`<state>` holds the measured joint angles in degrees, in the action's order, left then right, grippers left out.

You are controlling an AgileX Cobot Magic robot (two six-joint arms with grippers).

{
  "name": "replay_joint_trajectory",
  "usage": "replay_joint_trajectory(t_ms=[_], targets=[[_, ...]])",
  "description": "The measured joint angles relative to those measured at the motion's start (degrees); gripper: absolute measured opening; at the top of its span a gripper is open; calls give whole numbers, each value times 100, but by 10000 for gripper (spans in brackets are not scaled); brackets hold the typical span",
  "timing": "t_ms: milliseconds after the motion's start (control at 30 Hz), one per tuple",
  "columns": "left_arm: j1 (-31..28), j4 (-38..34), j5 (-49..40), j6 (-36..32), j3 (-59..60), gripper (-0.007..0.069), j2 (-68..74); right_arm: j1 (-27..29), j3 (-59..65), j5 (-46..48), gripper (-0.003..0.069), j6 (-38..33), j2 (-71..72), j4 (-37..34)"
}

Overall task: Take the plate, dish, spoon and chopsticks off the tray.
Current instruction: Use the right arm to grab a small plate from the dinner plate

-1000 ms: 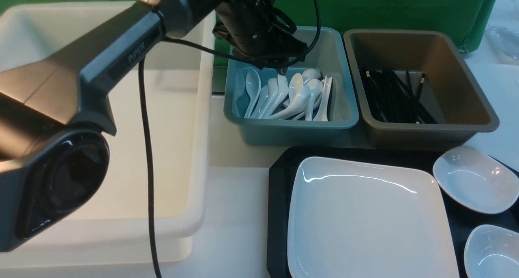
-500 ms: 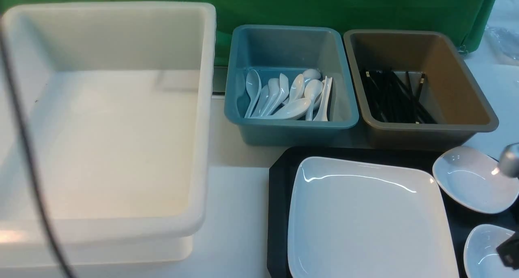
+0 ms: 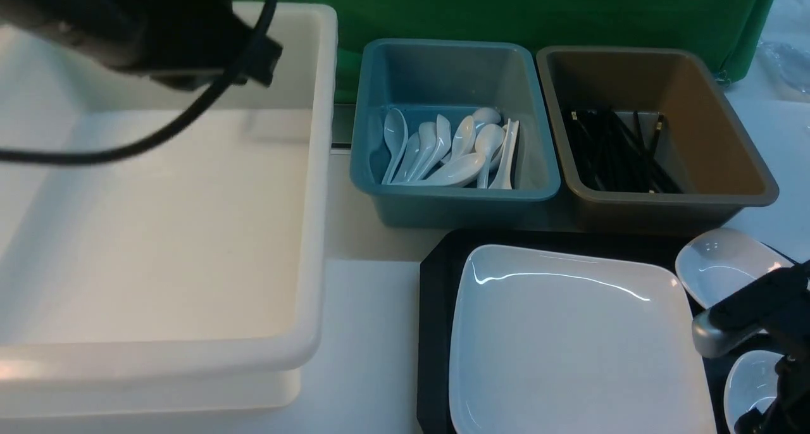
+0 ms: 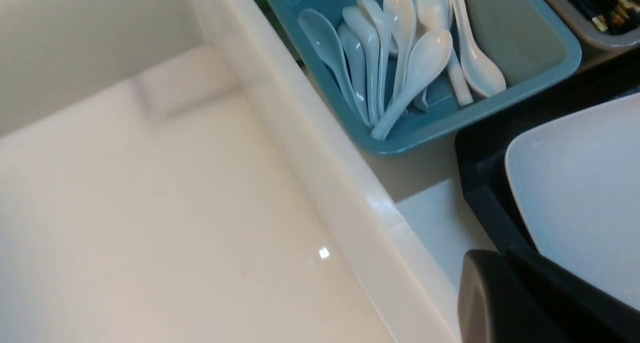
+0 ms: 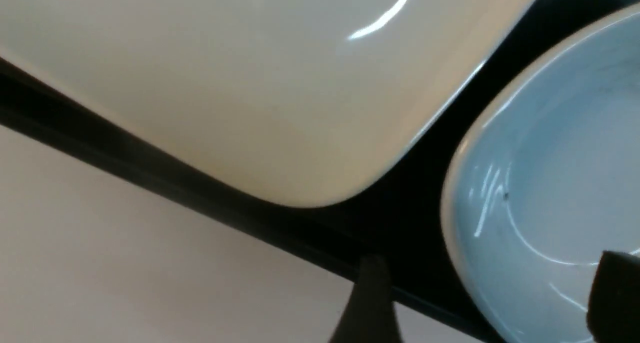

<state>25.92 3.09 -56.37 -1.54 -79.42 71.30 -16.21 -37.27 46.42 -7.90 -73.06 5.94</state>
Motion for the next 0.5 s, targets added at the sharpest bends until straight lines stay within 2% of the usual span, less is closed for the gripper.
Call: replay_joint_trajectory(t_ms=[200, 333, 400, 433, 467, 500], targets=[[0, 12, 246, 154, 1074, 11, -642, 0, 404, -674, 566, 187, -565, 54], [0, 16, 260, 154, 1228, 11, -737, 0, 413, -837, 518, 344, -831, 165], [0, 16, 271, 154, 1233, 11, -755, 0, 421, -892, 434, 386, -975, 235], [0, 16, 271, 154, 1233, 11, -755, 0, 421, -892, 425, 386, -975, 242], [0, 16, 271, 154, 1233, 11, -755, 0, 421, -898, 342, 388, -980, 256], [0, 16, 271, 154, 1233, 11, -755, 0, 421, -900, 297, 388, -973, 286]])
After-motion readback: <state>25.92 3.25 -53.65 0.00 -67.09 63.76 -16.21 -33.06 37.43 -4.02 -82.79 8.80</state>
